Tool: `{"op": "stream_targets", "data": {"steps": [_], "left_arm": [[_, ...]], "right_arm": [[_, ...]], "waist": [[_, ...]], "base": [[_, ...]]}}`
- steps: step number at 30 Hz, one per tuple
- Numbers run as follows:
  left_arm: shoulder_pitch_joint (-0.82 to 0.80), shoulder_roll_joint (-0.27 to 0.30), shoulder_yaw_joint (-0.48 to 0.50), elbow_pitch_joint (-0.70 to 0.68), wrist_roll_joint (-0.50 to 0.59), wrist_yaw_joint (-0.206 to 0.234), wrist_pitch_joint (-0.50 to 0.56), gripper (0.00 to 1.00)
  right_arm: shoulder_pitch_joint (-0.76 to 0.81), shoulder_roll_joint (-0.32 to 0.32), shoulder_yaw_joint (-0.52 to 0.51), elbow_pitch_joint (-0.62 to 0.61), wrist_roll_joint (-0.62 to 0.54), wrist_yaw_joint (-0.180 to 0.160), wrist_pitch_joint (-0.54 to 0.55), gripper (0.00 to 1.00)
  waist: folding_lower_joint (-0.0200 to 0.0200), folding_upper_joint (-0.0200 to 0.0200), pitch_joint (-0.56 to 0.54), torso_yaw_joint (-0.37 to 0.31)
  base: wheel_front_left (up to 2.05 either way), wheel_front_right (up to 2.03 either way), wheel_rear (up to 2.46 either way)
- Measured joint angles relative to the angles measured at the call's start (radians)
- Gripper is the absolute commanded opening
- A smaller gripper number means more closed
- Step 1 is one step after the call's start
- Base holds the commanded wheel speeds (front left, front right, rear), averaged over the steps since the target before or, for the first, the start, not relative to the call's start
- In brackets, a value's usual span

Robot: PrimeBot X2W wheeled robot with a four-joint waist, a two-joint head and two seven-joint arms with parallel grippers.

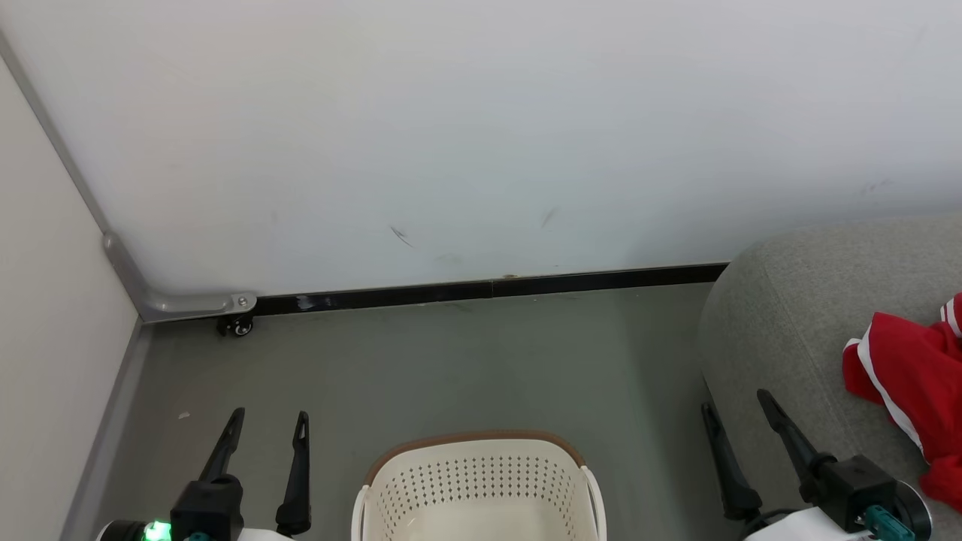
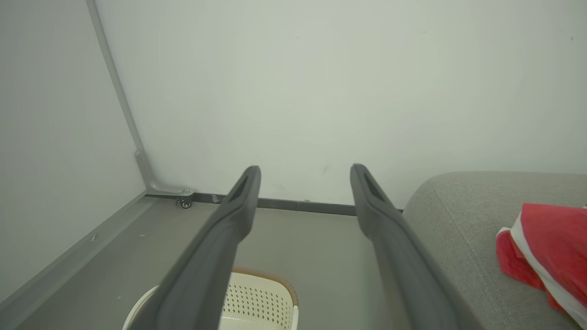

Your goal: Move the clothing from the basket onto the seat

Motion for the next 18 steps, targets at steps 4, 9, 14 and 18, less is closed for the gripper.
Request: {"op": "stream_targets", "data": {"steps": [4,9,14,18], "left_arm": [[0.0,0.001,0.004,0.0,0.013,0.001,0.0,1.0],[0.003,-0.002,0.006,0.003,0.013,0.004,0.0,1.0],[0.003,-0.007,0.002,0.015,0.013,0.004,0.0,1.0],[0.003,-0.011,0.002,0.015,0.013,0.004,0.0,1.0]], "right_arm": [[0.003,0.0,0.002,-0.007,0.0,0.0,0.007,1.0],[0.006,0.002,0.007,-0.024,0.0,0.0,0.011,1.0],[0.019,0.003,0.008,-0.035,0.001,0.0,0.016,1.0],[0.019,0.003,0.011,-0.041,0.009,0.0,0.016,1.0]], "waist": [[0.0,0.0,-0.004,0.001],[0.0,0.0,-0.004,-0.002],[0.0,0.0,0.0,-0.002],[0.0,0.0,0.004,-0.002]], "base": [[0.0,0.0,0.0],[0.0,0.0,0.0],[0.0,0.0,0.0],[0.0,0.0,0.0]]}}
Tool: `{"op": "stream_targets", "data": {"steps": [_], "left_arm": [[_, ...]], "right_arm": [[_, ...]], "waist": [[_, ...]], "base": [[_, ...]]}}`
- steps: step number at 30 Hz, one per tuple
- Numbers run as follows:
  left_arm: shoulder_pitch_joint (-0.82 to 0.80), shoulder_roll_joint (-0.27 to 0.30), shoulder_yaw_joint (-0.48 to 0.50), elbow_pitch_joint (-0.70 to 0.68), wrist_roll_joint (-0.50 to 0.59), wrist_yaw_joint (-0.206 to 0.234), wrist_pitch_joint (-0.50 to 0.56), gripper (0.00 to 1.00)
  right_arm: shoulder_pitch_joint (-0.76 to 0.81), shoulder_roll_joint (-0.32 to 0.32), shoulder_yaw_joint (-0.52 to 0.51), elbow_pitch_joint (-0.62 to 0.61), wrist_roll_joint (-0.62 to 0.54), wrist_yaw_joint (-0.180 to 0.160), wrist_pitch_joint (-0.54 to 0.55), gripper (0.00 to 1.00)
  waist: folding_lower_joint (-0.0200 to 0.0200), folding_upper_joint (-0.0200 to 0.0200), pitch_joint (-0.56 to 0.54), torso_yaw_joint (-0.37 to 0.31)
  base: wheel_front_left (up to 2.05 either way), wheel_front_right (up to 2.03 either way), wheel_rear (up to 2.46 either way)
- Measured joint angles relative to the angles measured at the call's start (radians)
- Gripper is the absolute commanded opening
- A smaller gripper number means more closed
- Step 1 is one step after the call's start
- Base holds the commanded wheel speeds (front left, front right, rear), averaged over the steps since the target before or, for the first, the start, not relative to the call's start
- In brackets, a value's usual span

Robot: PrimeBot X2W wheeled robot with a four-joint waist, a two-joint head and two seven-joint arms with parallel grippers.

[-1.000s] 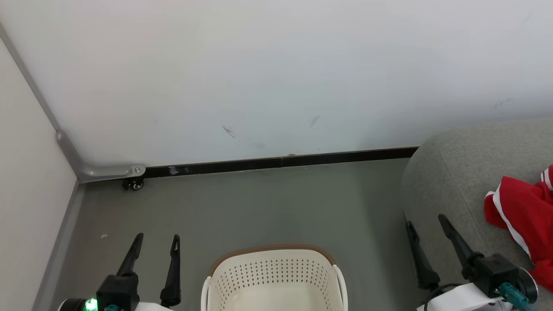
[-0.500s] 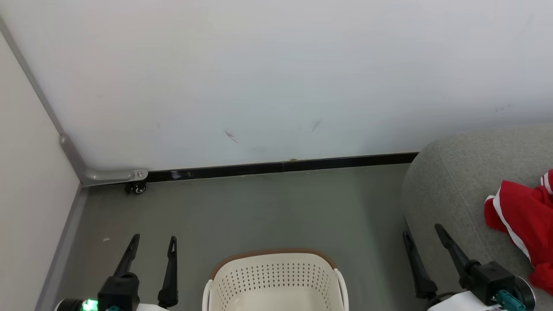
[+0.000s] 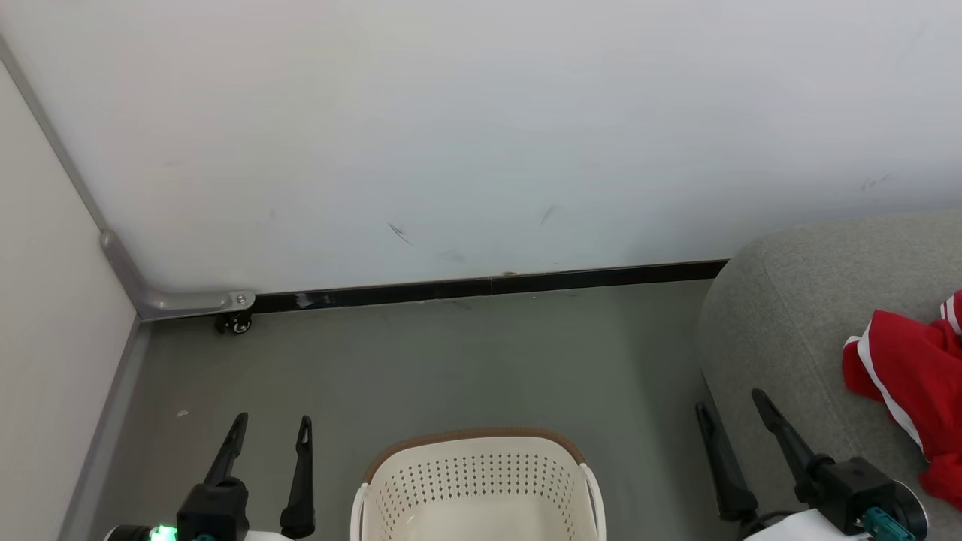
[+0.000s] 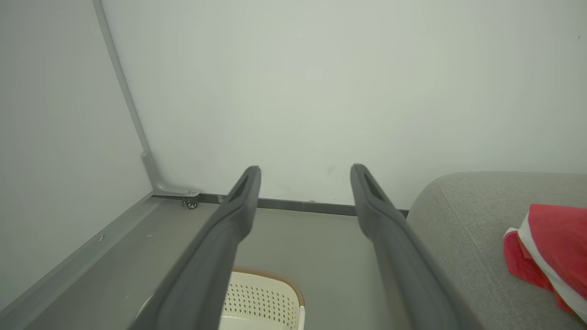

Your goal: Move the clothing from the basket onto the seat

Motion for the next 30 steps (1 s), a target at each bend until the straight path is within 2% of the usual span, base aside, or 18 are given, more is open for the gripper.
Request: {"op": "stream_targets", "data": {"steps": [30], "left_arm": [[-0.001,-0.007,0.009,0.006,0.017,0.0,0.0,1.0]], "right_arm": [[-0.001,0.001,0.011,-0.037,0.01,0.0,0.009,1.0]], "waist": [[0.0,0.0,0.04,-0.017]], "base": [[0.0,0.0,0.0]]}}
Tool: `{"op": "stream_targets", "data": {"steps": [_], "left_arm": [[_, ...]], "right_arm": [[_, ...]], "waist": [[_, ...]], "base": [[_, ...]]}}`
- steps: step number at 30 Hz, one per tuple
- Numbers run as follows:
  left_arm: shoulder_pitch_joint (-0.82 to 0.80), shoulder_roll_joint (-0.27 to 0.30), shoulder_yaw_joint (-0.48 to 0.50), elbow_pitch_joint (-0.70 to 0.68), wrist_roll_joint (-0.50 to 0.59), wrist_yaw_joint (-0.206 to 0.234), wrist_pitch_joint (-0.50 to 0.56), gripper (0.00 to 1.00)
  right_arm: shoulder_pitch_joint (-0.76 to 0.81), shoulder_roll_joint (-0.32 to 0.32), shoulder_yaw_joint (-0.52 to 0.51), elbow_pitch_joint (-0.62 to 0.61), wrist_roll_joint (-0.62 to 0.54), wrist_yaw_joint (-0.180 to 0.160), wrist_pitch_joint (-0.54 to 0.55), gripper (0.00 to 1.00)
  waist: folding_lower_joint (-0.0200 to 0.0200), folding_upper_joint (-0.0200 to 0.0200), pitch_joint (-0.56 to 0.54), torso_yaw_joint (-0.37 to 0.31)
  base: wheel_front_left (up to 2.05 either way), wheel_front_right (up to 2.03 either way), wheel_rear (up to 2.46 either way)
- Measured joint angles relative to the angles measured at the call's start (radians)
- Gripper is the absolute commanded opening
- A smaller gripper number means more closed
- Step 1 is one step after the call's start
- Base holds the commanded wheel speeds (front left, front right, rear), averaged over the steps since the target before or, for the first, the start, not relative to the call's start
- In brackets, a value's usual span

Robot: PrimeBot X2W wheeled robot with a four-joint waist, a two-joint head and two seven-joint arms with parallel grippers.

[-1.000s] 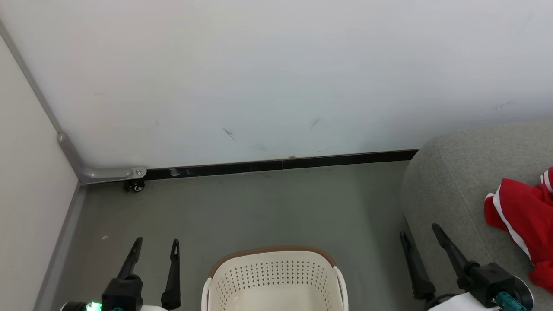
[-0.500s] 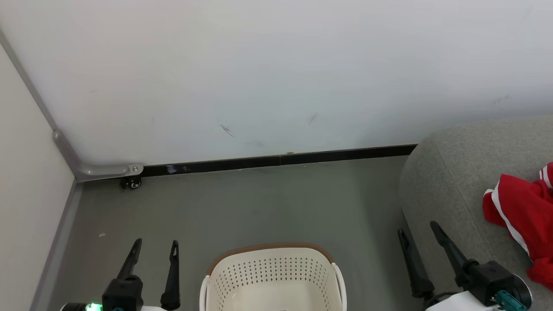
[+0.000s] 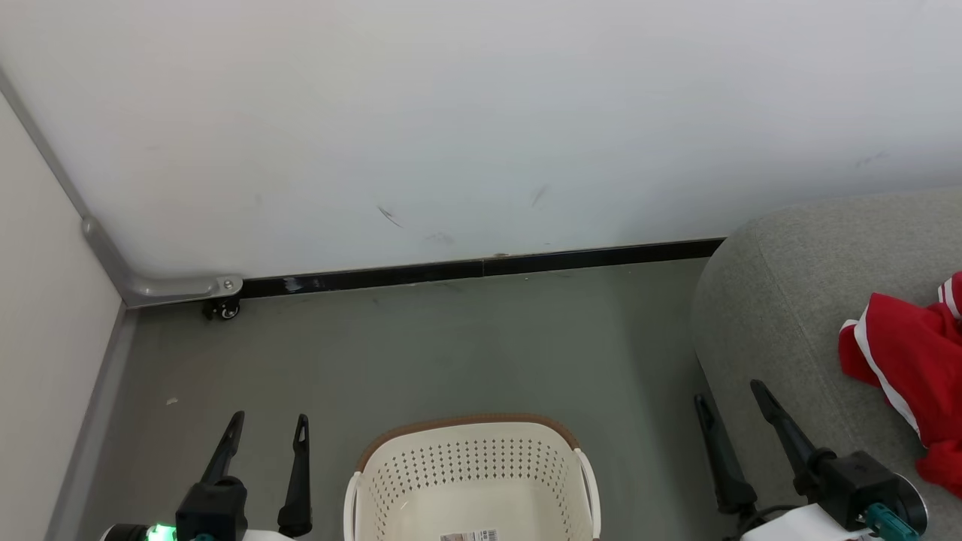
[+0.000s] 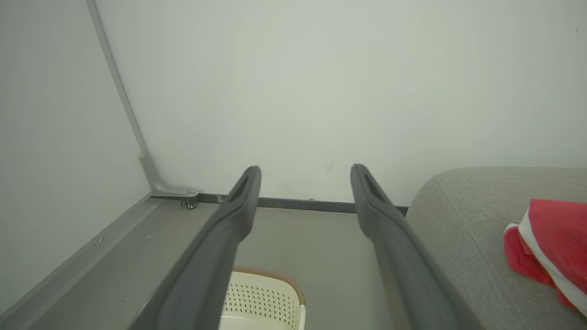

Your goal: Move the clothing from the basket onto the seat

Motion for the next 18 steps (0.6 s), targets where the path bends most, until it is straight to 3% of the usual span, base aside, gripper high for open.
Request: {"op": "stream_targets", "data": {"steps": [18], "left_arm": [[0.0,-0.007,0.011,0.006,0.0,-0.002,0.0,1.0]], "right_arm": [[0.0,0.0,0.002,-0.009,0.007,0.0,0.001,1.0]], "waist": [[0.0,0.0,0.001,0.01]], "base": [[0.0,0.0,0.0]]}}
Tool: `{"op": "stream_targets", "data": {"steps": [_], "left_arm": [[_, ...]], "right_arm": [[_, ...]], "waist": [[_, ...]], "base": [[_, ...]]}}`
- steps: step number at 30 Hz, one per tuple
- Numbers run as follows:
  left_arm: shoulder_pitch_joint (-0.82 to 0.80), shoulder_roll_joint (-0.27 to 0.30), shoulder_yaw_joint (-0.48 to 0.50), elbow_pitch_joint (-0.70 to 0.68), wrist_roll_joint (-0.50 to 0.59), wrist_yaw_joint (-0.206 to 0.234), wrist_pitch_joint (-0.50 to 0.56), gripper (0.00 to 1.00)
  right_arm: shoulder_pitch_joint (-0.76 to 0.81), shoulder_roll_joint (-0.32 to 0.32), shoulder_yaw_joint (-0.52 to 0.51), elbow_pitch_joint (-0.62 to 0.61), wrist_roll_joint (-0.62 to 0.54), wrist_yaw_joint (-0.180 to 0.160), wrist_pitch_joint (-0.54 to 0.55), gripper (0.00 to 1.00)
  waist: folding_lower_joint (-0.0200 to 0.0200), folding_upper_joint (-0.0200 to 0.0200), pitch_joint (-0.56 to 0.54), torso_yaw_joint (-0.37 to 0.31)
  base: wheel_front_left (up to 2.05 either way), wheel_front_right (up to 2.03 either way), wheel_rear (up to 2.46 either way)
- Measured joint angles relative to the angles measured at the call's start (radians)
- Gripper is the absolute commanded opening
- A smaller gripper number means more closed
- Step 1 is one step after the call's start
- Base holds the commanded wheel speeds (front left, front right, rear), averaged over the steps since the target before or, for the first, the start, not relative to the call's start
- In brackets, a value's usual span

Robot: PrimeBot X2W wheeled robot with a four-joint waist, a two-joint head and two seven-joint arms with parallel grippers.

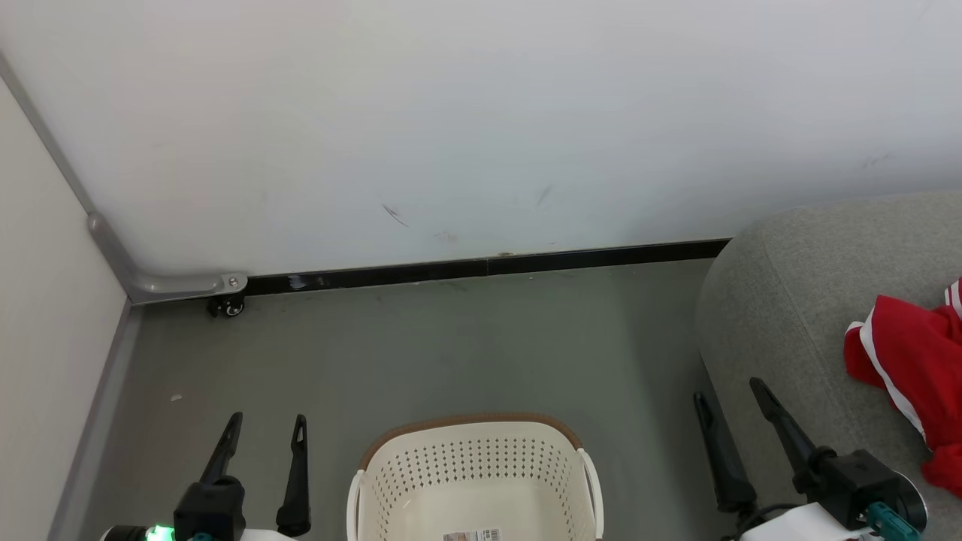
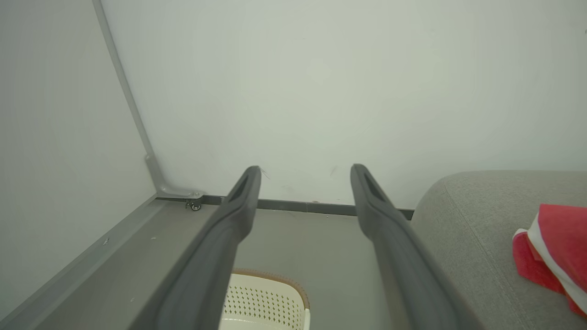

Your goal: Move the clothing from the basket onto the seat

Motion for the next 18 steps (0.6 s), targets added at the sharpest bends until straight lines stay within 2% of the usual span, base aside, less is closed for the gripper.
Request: {"op": "stream_targets", "data": {"steps": [5,6,13,18], "left_arm": [[0.0,-0.004,0.007,0.004,-0.01,-0.003,0.0,1.0],[0.0,-0.004,0.008,0.005,-0.011,-0.004,0.0,0.0],[0.036,-0.039,-0.011,0.059,-0.012,-0.003,0.001,0.0],[0.04,-0.045,0.002,0.047,-0.068,-0.013,0.014,0.0]], "right_arm": [[0.0,0.0,0.0,0.0,0.0,0.0,0.0,1.0],[0.0,0.0,0.0,0.0,0.0,0.0,0.0,0.0],[0.045,0.007,0.006,0.062,0.001,0.0,0.0,0.0],[0.047,0.007,0.011,0.056,0.055,0.0,0.0,0.0]], "waist": [[0.0,0.0,0.0,0.0],[0.0,0.0,0.0,0.0],[0.0,0.0,0.001,0.0],[0.0,0.0,0.002,0.0]], "base": [[0.0,0.0,0.0],[0.0,0.0,0.0],[0.0,0.0,0.0],[0.0,0.0,0.0]]}}
